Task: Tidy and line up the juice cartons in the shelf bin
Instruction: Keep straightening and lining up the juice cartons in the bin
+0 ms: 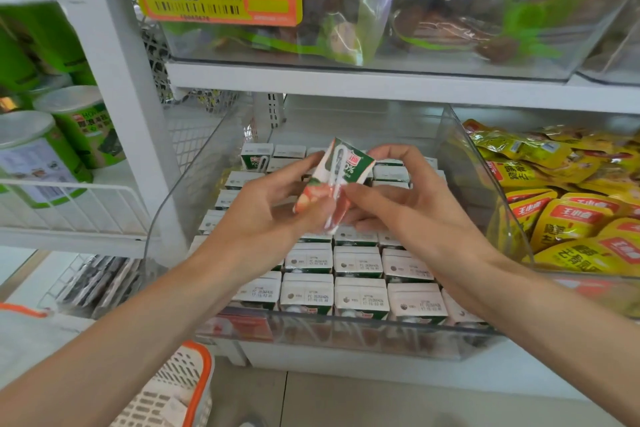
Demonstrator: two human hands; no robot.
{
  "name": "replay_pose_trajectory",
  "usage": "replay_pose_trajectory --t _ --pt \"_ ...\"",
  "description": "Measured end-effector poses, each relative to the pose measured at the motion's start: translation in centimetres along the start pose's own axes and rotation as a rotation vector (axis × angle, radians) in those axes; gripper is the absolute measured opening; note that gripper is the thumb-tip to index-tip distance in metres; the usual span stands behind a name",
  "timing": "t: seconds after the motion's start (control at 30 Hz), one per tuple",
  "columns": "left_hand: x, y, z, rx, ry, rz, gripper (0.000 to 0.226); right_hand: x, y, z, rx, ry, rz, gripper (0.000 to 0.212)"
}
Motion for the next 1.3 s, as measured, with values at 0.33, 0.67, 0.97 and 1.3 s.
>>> replay_pose_trajectory --t 0.33,0.67,0.97,1.3 --pt "3.4 0.3 -0.5 -0.021 -0.239 0.222 0.057 -2.5 -2.5 -1.3 0.303 0.205 -0.051 0.037" --pt "4.6 2.3 -2.2 0.11 -0.682 0.232 0.051 -8.1 -10.2 -0.7 0.393 0.405 0.005 0.04" --pt "4.6 2.5 -1.2 0.104 -0.685 0.165 0.031 -9.9 -12.7 0.0 0.444 0.691 -0.135 0.049" --pt "4.6 2.6 -1.2 0.08 -0.667 0.181 0.031 -9.3 -13.7 1.9 0.421 0.822 -0.222 0.019"
Point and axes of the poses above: each hand's wrist, its own y-axis away from the middle knuckle, its own x-axis out of the back of the hand, z = x × y, the point moved 2 cm from there along -y, towards the middle knuckle, and after that the axes turned 3 degrees about x, right-handed, at the moved point
